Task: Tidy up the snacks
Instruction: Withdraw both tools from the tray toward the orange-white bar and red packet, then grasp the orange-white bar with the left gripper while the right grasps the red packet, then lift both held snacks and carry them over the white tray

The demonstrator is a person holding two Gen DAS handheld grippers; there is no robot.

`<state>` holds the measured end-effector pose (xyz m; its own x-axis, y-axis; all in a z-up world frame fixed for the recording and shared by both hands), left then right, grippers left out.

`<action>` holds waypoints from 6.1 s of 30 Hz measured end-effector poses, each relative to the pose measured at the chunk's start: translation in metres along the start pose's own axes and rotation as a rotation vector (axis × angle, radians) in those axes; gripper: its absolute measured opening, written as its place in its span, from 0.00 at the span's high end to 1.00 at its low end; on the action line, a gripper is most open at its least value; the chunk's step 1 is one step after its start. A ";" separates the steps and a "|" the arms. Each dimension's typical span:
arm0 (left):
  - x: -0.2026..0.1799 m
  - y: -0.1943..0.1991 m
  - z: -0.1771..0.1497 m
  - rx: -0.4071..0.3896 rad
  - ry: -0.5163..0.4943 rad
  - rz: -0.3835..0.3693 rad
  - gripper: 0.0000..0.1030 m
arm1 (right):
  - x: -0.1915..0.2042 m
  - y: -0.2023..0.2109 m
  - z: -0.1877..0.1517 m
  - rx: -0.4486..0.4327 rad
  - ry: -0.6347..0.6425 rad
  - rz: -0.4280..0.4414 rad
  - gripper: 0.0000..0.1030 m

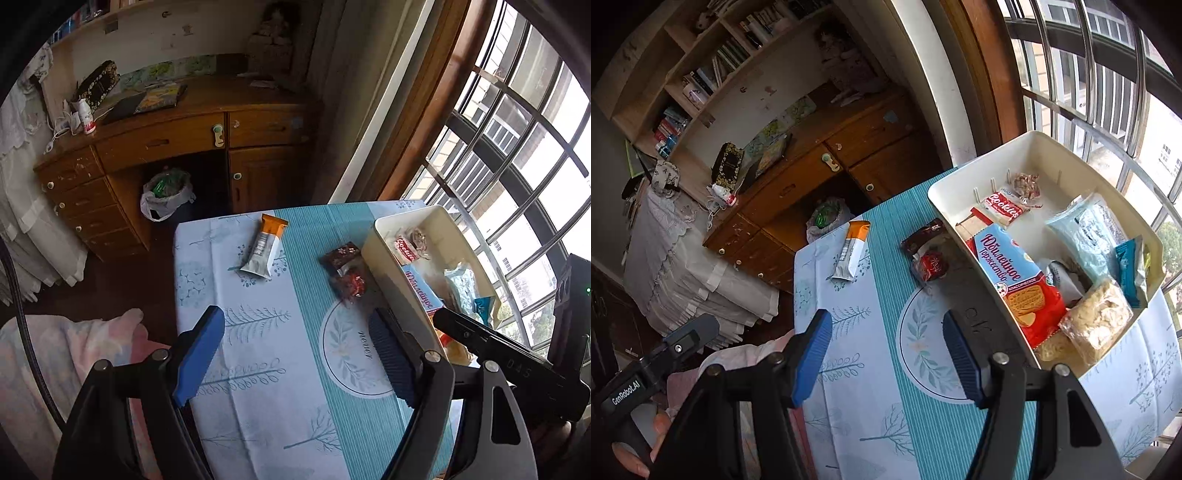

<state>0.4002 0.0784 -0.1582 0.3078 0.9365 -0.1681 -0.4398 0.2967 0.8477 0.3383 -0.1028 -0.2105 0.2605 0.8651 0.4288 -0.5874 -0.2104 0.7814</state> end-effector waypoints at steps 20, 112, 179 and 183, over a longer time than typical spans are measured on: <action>0.028 -0.170 0.055 0.140 -0.040 0.099 0.23 | -0.021 -0.120 0.037 0.138 -0.088 -0.098 0.39; 0.084 -0.189 -0.057 0.062 0.330 0.038 0.70 | -0.050 -0.229 0.030 -0.043 -0.049 -0.334 0.25; -0.093 0.042 -0.069 -0.204 0.138 -0.168 0.70 | -0.030 0.051 -0.045 -0.263 0.229 -0.214 0.42; -0.117 0.048 -0.064 -0.225 0.149 -0.159 0.70 | -0.051 0.063 -0.039 -0.254 0.248 -0.199 0.42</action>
<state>0.2893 -0.0049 -0.1304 0.2683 0.8871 -0.3755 -0.5771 0.4601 0.6747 0.2578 -0.1421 -0.2005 0.2141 0.9676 0.1338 -0.7230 0.0649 0.6878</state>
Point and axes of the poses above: each gripper's, at about its wrist camera, not at the fingertips, and y roughly against the way its jaws point, x to its left, z to its top, the point moved 10 cm from there along -y, roughly the way its jaws point, and after that the axes turned 1 degree about -z, right-handed, at the moved point
